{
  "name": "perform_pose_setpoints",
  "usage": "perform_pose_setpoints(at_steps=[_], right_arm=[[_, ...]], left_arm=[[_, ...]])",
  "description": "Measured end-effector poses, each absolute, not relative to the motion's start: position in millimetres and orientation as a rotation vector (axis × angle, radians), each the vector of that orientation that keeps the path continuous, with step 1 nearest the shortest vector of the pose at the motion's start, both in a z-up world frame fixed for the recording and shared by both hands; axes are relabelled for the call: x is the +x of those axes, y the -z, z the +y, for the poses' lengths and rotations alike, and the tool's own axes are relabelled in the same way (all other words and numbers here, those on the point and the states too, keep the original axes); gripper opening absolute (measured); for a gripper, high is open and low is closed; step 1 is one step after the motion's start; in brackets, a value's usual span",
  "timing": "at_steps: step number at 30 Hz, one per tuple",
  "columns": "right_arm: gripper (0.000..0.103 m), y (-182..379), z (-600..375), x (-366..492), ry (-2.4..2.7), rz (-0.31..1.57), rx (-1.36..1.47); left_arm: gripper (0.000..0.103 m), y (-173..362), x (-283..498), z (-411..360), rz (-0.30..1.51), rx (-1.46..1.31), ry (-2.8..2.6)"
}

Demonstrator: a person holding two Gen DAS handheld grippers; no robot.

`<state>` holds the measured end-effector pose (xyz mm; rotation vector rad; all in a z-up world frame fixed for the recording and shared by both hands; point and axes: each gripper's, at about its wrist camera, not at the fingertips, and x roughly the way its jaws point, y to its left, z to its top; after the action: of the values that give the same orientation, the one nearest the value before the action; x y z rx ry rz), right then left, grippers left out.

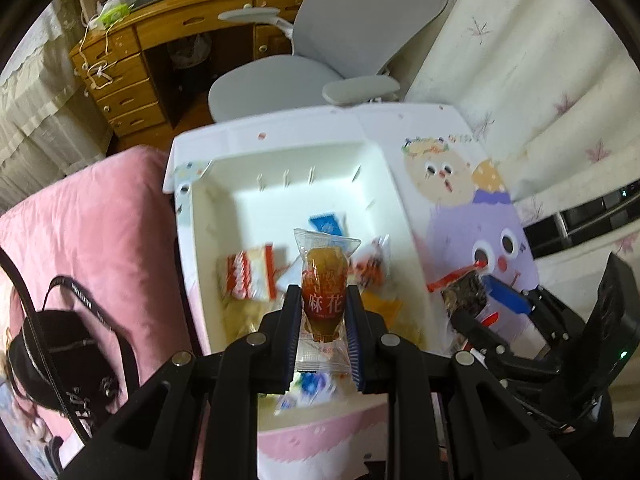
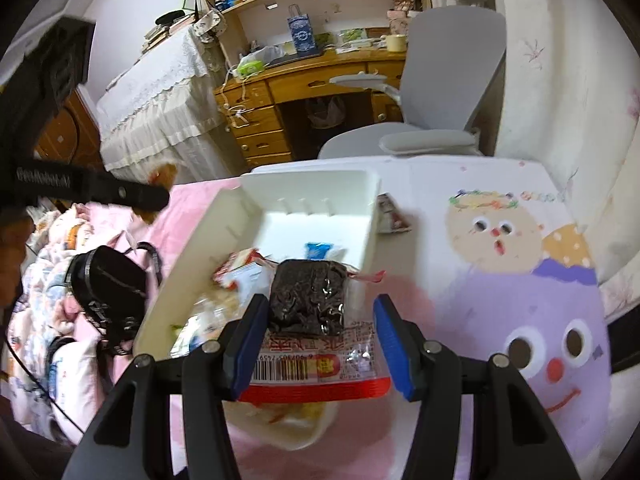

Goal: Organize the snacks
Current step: 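Carry the orange candy into the white tray and open the left tool, then reach the right tool to the brown wrapped snack beside the tray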

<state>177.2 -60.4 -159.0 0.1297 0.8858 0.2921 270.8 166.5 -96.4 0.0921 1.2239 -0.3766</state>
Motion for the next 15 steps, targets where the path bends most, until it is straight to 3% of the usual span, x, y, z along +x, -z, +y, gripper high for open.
perform_pose_setpoints(at_steps=[3,5,9,11,15], right_arm=[[0.056,158,-49,169,-0.303,0.879,0.122],[0.058,157,-44,168,-0.313,0.883,0.128],[0.058,151,-42,167,-0.317,0.890,0.152],[0.058,145,-42,164,-0.303,0.880,0.146],[0.058,134,-50,158,-0.272,0.866,0.143]], left_arm=[[0.028,105,261,180,1.234,0.052,0.351],[0.044,112,253,187,1.259,0.020,0.351],[0.051,111,238,187,1.268,0.022,0.370],[0.064,107,233,184,1.261,0.033,0.373],[0.066,98,228,172,1.252,0.054,0.394]])
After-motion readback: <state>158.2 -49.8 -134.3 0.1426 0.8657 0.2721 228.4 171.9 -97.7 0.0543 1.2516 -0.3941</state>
